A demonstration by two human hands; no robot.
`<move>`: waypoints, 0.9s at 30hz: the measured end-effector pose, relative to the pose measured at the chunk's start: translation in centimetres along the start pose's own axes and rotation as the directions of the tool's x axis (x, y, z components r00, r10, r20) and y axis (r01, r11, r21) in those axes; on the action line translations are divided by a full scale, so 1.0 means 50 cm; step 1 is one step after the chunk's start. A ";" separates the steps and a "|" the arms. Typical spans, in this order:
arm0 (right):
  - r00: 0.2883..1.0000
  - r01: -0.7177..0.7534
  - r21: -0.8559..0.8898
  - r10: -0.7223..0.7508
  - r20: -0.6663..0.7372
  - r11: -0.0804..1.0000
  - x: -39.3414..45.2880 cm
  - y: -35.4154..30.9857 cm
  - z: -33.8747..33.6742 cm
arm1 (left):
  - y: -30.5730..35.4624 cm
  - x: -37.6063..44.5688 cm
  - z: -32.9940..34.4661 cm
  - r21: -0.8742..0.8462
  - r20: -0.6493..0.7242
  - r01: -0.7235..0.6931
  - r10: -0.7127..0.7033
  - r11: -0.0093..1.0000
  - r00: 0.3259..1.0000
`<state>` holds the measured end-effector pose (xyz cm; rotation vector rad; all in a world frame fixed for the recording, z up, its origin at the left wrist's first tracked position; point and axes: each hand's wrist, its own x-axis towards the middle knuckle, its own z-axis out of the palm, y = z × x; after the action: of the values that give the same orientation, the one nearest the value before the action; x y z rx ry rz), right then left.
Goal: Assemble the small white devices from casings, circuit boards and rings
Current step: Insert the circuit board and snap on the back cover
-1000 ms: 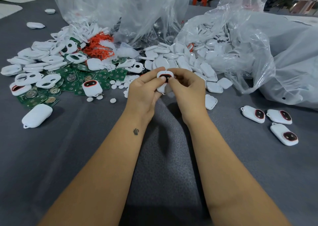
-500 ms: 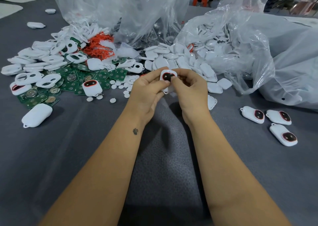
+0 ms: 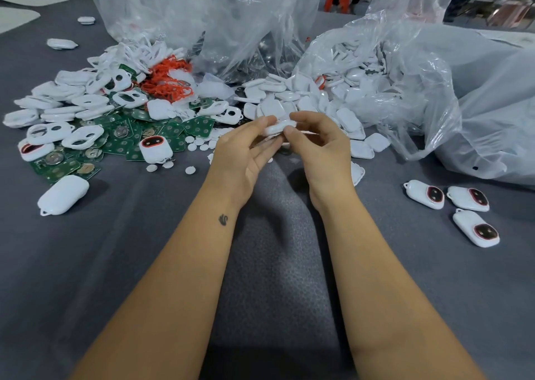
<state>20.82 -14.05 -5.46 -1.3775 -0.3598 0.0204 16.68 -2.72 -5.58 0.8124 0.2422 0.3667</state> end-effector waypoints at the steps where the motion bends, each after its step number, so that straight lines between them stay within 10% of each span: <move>1: 1.000 0.000 -0.009 0.000 -0.022 1.000 0.001 0.001 -0.001 | 0.000 -0.001 0.000 0.013 0.020 0.003 -0.003 1.000 1.000; 14: 0.985 0.106 -0.153 -0.125 -0.117 0.983 -0.001 0.000 0.002 | -0.004 -0.010 0.015 0.201 0.035 -0.029 0.023 0.979 0.999; 27: 0.910 0.412 -0.503 -0.373 0.182 0.760 -0.011 0.020 0.016 | -0.026 -0.006 0.014 0.460 0.093 -0.148 0.118 0.876 0.989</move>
<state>20.26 -13.20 -6.43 -1.8290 -0.7545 -0.4130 16.95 -4.12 -6.07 1.3204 0.2192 0.4186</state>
